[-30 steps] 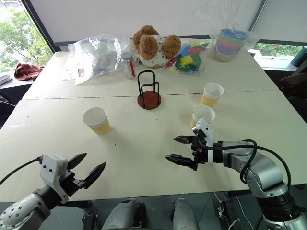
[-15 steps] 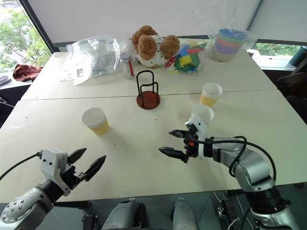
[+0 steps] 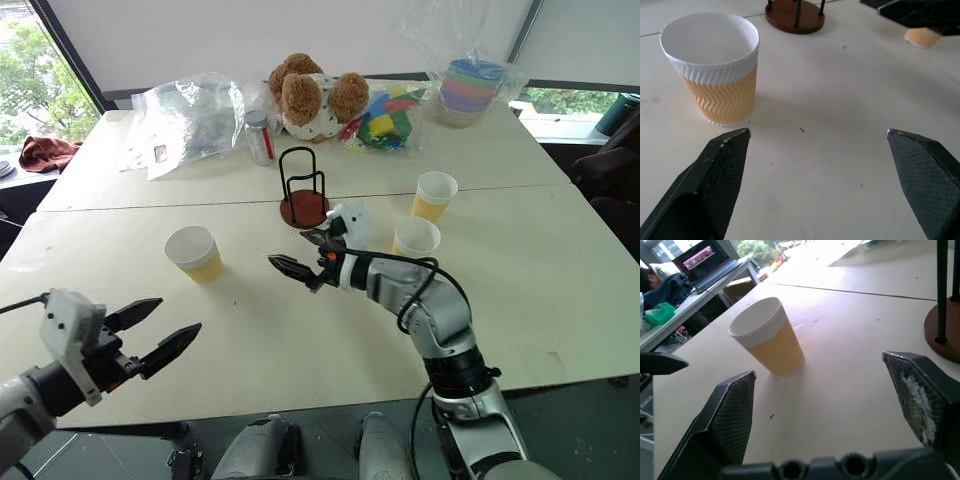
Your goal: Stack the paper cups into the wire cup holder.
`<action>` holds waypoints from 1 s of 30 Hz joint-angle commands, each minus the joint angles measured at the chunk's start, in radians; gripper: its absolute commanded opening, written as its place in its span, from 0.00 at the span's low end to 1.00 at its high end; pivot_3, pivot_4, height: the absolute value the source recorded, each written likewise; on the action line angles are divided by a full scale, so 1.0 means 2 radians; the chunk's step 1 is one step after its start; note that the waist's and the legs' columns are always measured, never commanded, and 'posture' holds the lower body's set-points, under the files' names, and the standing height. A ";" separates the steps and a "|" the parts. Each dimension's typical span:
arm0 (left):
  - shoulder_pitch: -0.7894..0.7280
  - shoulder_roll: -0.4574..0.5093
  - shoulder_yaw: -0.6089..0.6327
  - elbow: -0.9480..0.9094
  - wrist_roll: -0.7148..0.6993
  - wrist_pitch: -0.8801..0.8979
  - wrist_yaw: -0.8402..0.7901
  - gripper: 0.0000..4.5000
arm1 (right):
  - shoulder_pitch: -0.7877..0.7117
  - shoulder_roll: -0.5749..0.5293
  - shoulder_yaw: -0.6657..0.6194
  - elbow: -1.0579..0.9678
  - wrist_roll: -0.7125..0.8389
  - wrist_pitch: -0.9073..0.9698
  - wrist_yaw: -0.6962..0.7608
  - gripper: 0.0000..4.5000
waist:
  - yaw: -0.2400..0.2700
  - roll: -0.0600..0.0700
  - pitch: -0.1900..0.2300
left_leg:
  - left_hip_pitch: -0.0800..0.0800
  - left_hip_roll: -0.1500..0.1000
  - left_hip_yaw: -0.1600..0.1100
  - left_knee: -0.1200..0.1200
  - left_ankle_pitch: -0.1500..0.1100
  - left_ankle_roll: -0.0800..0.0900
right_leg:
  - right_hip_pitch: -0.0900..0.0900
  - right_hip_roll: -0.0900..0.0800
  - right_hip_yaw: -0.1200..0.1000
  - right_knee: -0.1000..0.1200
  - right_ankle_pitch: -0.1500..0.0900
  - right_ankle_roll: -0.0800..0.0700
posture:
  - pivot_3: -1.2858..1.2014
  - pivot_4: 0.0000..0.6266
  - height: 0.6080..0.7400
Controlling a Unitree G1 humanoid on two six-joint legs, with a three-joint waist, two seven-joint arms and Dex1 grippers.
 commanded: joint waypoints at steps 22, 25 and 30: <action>-0.032 0.106 0.086 -0.075 -0.214 -0.017 0.162 1.00 | -0.268 0.118 -0.034 0.530 -0.173 -0.387 -0.052 0.86 | -0.008 0.001 0.000 | 0.000 0.000 0.000 -0.001 0.003 -0.006 | -0.001 0.003 0.000 0.002 0.000 0.000 | 0.52 0.24 1.00; -0.019 0.118 0.109 -0.068 -0.226 -0.012 0.155 1.00 | -0.280 0.119 -0.040 0.555 -0.179 -0.409 -0.053 0.57 | -0.014 0.001 0.000 | 0.000 0.000 0.000 -0.001 0.003 -0.006 | -0.001 0.003 0.000 0.002 0.000 0.000 | 0.52 0.24 1.00; -0.003 0.134 0.155 -0.047 -0.237 -0.006 0.131 1.00 | -0.296 0.119 -0.046 0.582 -0.189 -0.429 -0.048 0.01 | -0.017 0.001 0.001 | 0.000 0.000 0.000 -0.002 0.004 -0.006 | -0.002 0.003 0.000 0.002 0.001 0.001 | 0.52 0.24 1.00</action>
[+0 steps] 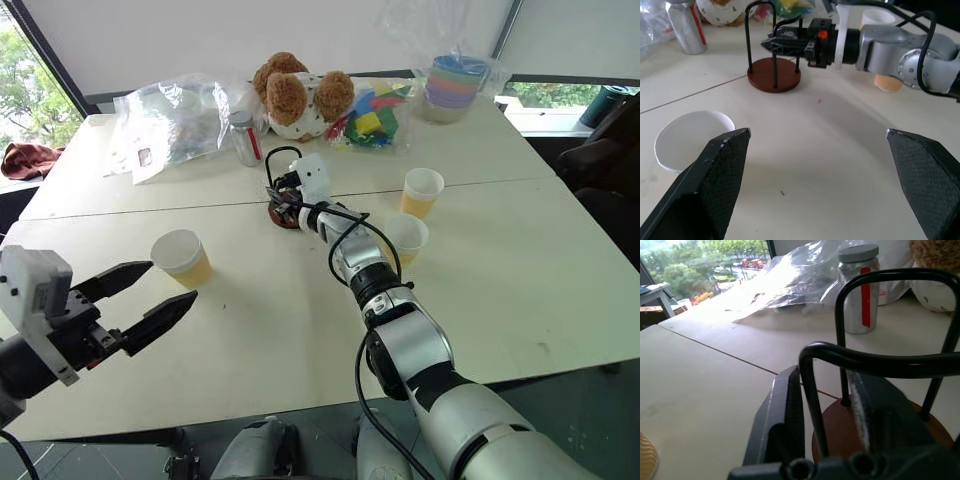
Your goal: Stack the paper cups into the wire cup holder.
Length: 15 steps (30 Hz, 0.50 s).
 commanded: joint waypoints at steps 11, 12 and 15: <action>0.031 0.027 0.088 0.029 -0.045 0.021 -0.077 1.00 | 0.028 -0.098 0.014 -0.195 0.057 0.044 0.309 0.01 | 0.004 0.001 0.001 | 0.000 0.000 0.000 0.000 0.000 0.000 | 0.000 0.000 0.000 0.000 0.000 0.000 | 0.52 0.24 1.00; 0.033 0.034 0.097 0.037 -0.047 0.028 -0.092 1.00 | 0.048 -0.125 0.021 -0.241 0.077 0.069 0.360 0.01 | 0.005 0.001 0.001 | 0.000 0.000 0.000 0.000 0.000 0.000 | 0.000 0.000 0.000 -0.001 0.000 0.000 | 0.52 0.24 1.00; 0.026 0.050 0.108 0.053 -0.054 0.040 -0.120 1.00 | 0.092 -0.176 0.035 -0.341 0.117 0.140 0.433 0.01 | 0.011 0.001 0.001 | 0.000 0.000 -0.001 0.000 -0.001 0.001 | 0.001 0.000 -0.001 -0.002 0.000 0.000 | 0.52 0.24 1.00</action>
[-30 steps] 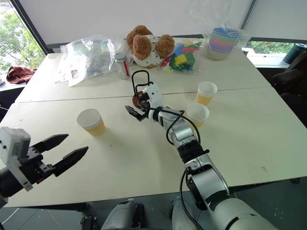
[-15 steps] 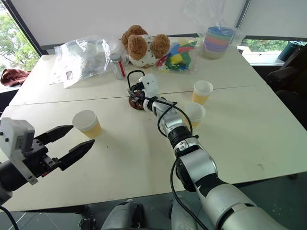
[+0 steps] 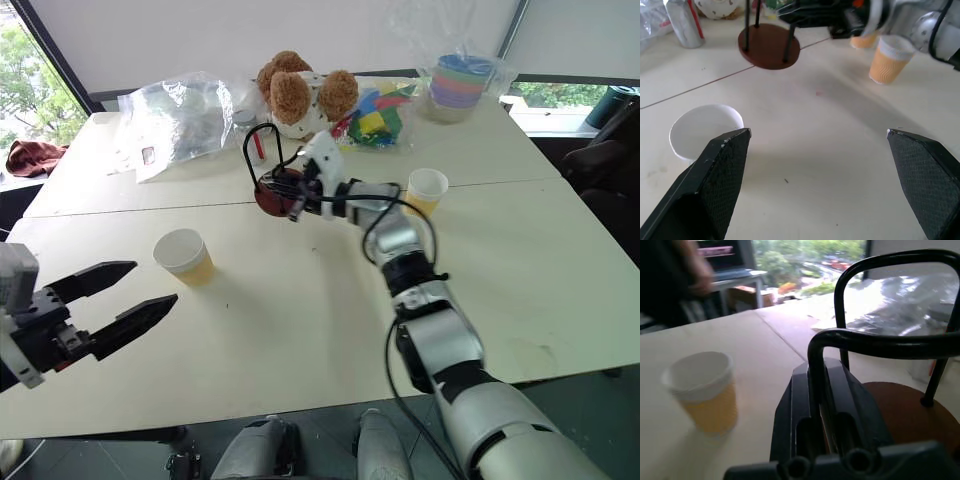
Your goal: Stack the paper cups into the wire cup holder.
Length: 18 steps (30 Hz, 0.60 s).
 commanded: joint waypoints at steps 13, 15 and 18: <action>-0.043 0.055 -0.029 0.010 0.055 0.049 -0.117 1.00 | 0.115 -0.069 0.034 -0.181 0.049 0.104 0.095 0.08 | -0.005 0.001 0.001 | 0.001 0.000 0.001 0.000 0.000 -0.001 | 0.000 0.000 0.001 0.002 -0.001 -0.002 | 0.52 0.24 1.00; -0.055 0.057 -0.041 0.014 0.059 0.050 -0.122 1.00 | 0.121 -0.072 0.034 -0.182 0.047 0.098 0.098 0.25 | -0.004 0.001 0.001 | 0.001 0.000 0.001 0.000 0.001 -0.001 | 0.000 0.000 0.001 0.002 -0.001 -0.002 | 0.52 0.24 1.00; -0.073 0.059 -0.058 0.019 0.063 0.052 -0.124 1.00 | 0.127 -0.078 0.034 -0.180 0.044 0.091 0.102 0.54 | -0.001 0.001 0.001 | 0.001 0.000 0.001 0.000 0.001 -0.001 | 0.000 0.000 0.001 0.002 -0.001 -0.002 | 0.52 0.24 1.00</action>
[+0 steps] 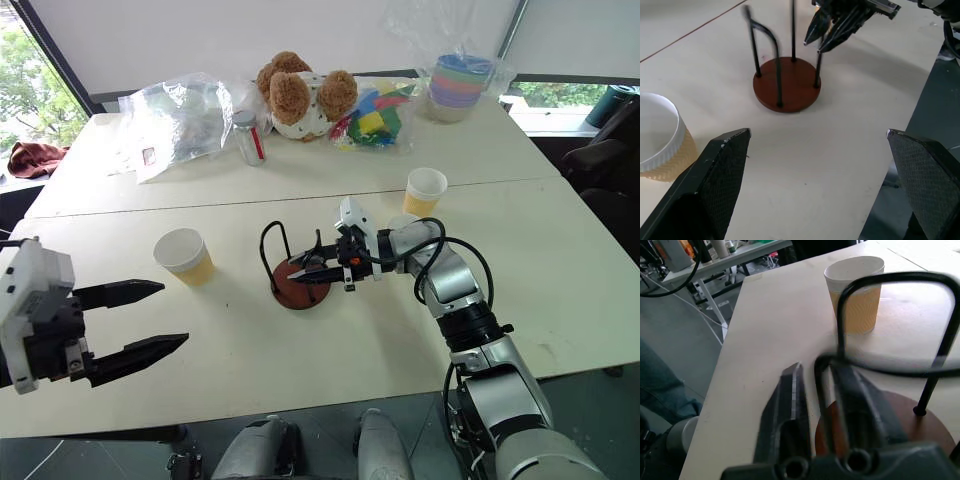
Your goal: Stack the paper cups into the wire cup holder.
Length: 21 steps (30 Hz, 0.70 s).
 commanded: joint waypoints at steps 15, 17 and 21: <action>-0.121 0.051 -0.103 0.067 0.053 0.009 -0.078 1.00 | 0.083 -0.188 -0.071 -0.253 0.071 0.208 -0.044 0.84 | 0.008 0.001 0.001 | 0.000 0.000 0.000 0.001 -0.002 0.003 | 0.000 -0.001 0.000 0.000 0.000 0.000 | 0.52 0.24 1.00; -0.146 0.056 -0.123 0.082 0.063 0.006 -0.090 1.00 | 0.063 -0.212 -0.091 -0.279 0.098 0.242 -0.044 0.84 | 0.009 0.001 0.001 | 0.000 0.000 0.000 0.001 -0.002 0.003 | 0.000 -0.001 0.000 0.000 0.000 0.000 | 0.52 0.24 1.00; -0.177 0.060 -0.151 0.104 0.100 -0.001 -0.118 1.00 | 0.001 -0.254 -0.097 -0.251 0.091 0.246 -0.038 0.84 | 0.010 0.001 0.001 | 0.000 0.000 0.000 0.001 -0.002 0.004 | 0.000 0.000 0.000 0.000 0.000 0.000 | 0.52 0.24 1.00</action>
